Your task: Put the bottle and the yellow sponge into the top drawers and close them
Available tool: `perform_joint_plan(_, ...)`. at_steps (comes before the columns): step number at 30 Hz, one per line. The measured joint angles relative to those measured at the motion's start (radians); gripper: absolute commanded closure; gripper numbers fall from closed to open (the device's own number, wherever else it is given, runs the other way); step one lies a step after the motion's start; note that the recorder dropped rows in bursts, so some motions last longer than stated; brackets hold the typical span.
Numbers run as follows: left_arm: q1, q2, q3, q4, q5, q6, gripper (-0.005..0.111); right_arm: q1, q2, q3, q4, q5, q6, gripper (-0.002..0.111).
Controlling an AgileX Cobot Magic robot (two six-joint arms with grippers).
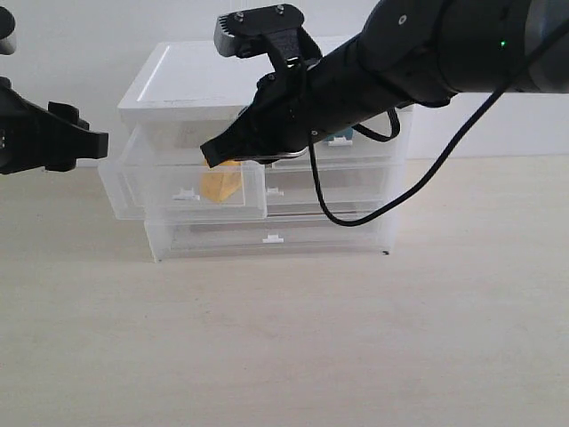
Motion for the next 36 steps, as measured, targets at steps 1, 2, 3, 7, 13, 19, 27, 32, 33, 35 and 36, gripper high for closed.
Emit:
perform_joint_plan(1,0.000,0.000,0.000,0.000,0.000,0.000,0.046,0.000,0.000,0.000,-0.007,0.004,0.006,0.108)
perform_joint_plan(2,0.000,0.000,0.000,0.000,0.000,0.000,0.046,0.000,0.000,0.000,-0.012,0.004,0.011,0.108)
perform_joint_plan(3,0.000,0.000,0.000,0.000,0.000,0.000,0.046,0.000,0.000,0.000,-0.015,0.006,0.015,0.108)
perform_joint_plan(7,0.000,0.000,0.000,0.000,0.000,0.000,0.046,0.000,0.000,0.000,-0.025,0.006,0.022,0.108)
perform_joint_plan(13,0.000,0.000,0.000,0.000,0.000,0.000,0.046,0.002,0.015,0.000,-0.006,-0.058,0.024,0.108)
perform_joint_plan(19,0.000,0.000,0.000,0.000,0.000,0.000,0.046,0.052,0.104,-0.052,0.029,-0.135,0.026,0.108)
perform_joint_plan(27,0.000,0.000,0.000,0.000,0.000,0.016,0.046,0.113,0.144,-0.173,0.050,-0.116,0.028,0.108)
perform_joint_plan(32,0.000,0.000,0.000,0.000,0.000,0.019,0.046,0.113,0.144,-0.201,0.052,-0.070,0.029,0.108)
perform_joint_plan(33,0.000,0.000,0.000,0.000,0.000,0.019,0.046,0.113,0.144,-0.201,0.045,-0.056,0.031,0.108)
perform_joint_plan(35,0.000,0.000,0.000,0.000,0.000,0.021,0.046,0.113,0.144,-0.201,0.014,-0.035,0.060,0.108)
perform_joint_plan(36,0.000,0.000,0.000,0.000,0.000,0.021,0.046,0.113,0.144,-0.201,-0.004,-0.032,0.082,0.108)
